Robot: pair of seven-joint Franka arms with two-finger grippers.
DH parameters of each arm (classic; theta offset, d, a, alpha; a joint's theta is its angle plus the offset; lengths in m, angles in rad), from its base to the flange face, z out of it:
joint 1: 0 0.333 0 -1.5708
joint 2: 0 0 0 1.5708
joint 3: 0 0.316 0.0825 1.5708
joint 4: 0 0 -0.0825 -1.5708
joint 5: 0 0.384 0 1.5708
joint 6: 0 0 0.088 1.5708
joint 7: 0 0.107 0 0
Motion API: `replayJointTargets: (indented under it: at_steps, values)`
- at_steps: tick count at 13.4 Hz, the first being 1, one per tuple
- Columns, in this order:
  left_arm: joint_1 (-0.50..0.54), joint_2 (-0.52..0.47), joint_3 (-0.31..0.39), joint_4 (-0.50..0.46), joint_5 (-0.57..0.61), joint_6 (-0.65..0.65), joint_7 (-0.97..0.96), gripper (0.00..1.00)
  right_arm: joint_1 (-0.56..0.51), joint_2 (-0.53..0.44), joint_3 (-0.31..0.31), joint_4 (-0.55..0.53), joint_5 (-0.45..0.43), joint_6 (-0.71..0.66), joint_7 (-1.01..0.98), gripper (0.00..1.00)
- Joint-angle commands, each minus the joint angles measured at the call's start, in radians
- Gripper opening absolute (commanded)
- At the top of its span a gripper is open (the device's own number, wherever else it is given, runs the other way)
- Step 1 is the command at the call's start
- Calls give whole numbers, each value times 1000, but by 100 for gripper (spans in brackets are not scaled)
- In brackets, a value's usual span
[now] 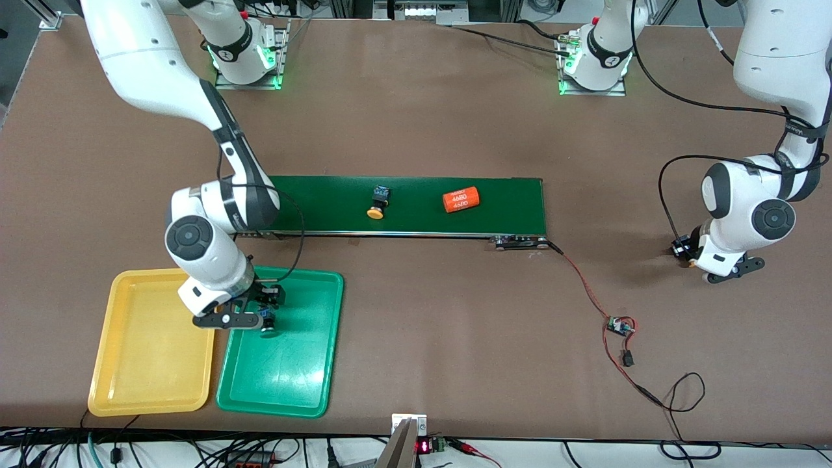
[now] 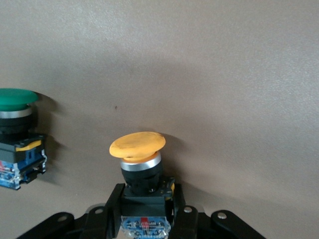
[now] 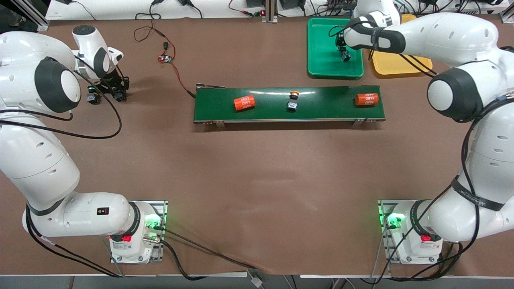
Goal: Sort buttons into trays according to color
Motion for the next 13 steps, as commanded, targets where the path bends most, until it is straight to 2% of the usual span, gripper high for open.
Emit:
replayJointTargets:
  at_steps: [1, 3, 5, 7, 8, 9, 10, 13]
  values:
    - [-15, -56, -36, 2, -19, -92, 1, 23, 7, -170, 3, -179, 11, -31, 56, 100]
    - [-15, -120, -127, 5, -19, -192, -1, 23, 4, -281, 22, -291, 13, -43, 70, 100]
    - [-15, -152, -232, 20, -21, -264, -2, 24, -5, -371, 68, -366, 20, -95, 151, 100]
    - [-17, -166, -309, 60, -13, -338, 10, 26, -23, -450, 120, -440, 62, -112, 215, 100]
    - [-17, -166, -355, 77, -18, -393, 9, 26, -36, -474, 146, -464, 79, -115, 241, 100]
    - [-17, -166, -372, 94, -27, -439, -2, 25, -45, -488, 173, -481, 106, -117, 278, 100]
    - [-17, -166, -394, 99, -48, -458, -1, 25, -43, -494, 200, -489, 137, -119, 318, 100]
    - [-17, -165, -489, 97, -162, -479, -17, 25, -45, -484, 294, -492, 140, -105, 421, 100]
